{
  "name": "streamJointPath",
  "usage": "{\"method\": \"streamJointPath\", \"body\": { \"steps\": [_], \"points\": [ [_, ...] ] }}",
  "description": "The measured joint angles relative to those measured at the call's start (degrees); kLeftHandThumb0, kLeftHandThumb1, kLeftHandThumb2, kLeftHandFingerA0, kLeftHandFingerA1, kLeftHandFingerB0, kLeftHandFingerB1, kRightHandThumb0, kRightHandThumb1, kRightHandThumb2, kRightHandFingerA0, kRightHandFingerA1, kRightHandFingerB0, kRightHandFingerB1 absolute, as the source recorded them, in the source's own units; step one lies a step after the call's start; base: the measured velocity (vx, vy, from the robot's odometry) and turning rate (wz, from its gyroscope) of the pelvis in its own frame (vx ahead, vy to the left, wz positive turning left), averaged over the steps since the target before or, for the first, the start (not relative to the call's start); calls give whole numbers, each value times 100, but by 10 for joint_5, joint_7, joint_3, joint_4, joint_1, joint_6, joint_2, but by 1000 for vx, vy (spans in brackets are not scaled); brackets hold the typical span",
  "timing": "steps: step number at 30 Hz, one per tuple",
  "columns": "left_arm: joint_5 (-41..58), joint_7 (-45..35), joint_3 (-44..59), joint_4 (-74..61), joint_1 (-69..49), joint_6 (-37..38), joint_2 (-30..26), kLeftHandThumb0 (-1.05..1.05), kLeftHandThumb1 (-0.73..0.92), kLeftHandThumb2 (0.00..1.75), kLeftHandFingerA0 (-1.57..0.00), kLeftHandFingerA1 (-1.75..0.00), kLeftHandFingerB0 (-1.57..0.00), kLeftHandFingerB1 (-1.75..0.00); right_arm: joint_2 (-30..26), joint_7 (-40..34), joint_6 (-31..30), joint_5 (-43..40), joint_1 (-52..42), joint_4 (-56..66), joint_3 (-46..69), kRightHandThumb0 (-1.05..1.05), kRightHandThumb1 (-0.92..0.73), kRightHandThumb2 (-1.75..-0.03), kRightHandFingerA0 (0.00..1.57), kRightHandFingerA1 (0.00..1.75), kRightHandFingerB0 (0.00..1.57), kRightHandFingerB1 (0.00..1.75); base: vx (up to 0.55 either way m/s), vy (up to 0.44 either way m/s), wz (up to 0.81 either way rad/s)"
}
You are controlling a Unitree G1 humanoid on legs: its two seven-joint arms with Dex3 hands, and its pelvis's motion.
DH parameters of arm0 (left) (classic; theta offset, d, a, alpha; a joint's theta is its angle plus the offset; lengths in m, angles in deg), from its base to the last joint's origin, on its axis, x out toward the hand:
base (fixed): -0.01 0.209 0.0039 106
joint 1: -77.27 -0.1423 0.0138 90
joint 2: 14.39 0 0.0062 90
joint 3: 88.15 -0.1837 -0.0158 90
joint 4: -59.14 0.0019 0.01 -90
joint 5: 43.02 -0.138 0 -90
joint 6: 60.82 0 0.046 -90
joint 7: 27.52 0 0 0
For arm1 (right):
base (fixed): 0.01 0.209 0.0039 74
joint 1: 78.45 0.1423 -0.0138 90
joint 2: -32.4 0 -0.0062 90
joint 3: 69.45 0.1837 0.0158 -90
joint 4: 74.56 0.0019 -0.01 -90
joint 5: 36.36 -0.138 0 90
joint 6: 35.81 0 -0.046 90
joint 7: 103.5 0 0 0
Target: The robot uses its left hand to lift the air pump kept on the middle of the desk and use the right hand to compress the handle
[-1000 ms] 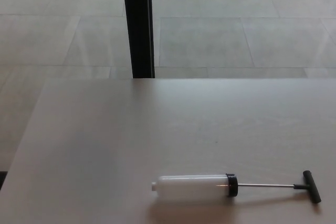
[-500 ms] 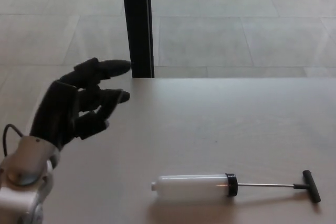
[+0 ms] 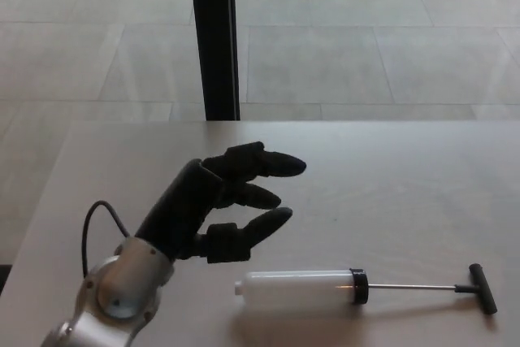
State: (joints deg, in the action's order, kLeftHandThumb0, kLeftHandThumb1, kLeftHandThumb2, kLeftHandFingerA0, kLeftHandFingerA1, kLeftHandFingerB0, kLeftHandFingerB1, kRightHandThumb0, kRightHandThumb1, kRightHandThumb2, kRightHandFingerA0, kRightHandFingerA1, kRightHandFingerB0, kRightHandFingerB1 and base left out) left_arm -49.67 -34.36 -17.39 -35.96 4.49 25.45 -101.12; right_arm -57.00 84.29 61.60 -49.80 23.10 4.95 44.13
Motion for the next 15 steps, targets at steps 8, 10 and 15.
{"method": "streamJointPath", "body": {
  "steps": [8, 10, 15],
  "points": [
    [-60, -1, -58, -8, 2, -8, -28, -40, 31, 102, -5, -55, 0, -50, 5, -5, 1, 3, -3, 5, 0, -56, -76, -63, 53, 53, 53, 42, 0, 0, 0],
    [-78, -1, -74, -8, 5, -11, -34, -105, 68, 112, -6, -38, -11, -43, 6, -6, 1, 4, -3, 6, 0, -59, -75, -63, 52, 54, 55, 43, 0, 0, 0],
    [-118, -1, -106, -8, 12, -20, -44, -104, 60, 107, 0, -33, -8, -41, 6, -6, 1, 5, -3, 8, -1, -59, -75, -63, 52, 54, 56, 43, 0, 0, 0]
  ]
}}
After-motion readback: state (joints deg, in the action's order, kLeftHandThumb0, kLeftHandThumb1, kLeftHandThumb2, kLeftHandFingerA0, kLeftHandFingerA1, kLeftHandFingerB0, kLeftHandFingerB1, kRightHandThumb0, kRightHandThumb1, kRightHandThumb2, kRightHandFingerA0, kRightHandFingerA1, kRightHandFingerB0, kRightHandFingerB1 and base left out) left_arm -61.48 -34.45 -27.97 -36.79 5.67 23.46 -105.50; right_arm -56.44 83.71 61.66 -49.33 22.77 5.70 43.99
